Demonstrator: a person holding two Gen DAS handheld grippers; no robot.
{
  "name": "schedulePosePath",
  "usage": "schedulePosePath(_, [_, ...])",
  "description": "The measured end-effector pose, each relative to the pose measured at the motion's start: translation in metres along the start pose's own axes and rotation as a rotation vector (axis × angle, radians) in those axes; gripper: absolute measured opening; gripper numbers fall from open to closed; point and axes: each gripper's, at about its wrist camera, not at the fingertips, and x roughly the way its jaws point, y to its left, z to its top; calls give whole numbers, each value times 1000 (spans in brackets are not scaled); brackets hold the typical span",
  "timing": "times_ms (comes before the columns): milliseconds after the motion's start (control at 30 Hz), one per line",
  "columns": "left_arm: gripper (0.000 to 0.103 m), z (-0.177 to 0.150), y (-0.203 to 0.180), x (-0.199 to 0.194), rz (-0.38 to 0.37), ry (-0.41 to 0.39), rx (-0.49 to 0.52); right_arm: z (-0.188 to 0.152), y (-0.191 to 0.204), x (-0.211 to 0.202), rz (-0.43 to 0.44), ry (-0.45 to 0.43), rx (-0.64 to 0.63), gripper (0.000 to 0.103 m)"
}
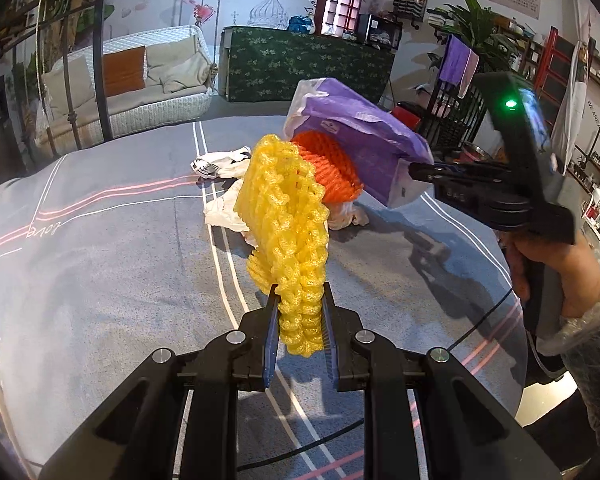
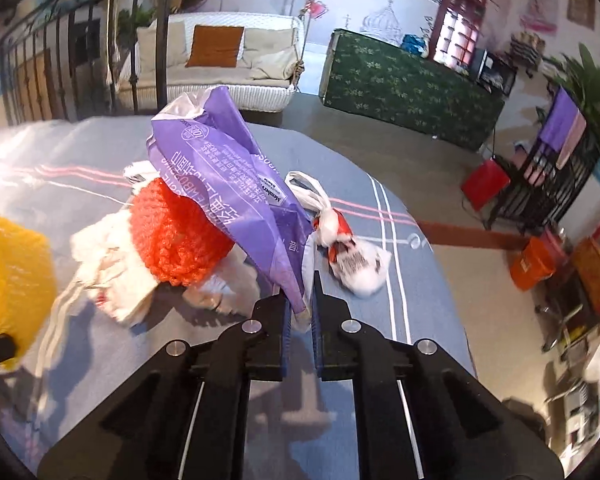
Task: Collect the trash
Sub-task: 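Carry the purple bag into the bin and release with the right tool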
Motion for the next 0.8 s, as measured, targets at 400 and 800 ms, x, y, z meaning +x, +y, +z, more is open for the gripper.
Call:
schedulePosePath(400, [19,-4,-33,-13,-61,-25,57,-52,-39,-76,1,-26,185,9])
schedulePosePath(800, [19,-12,-86,-23,-158,-40,126,-124,-86,-150,-60,-61,372,9])
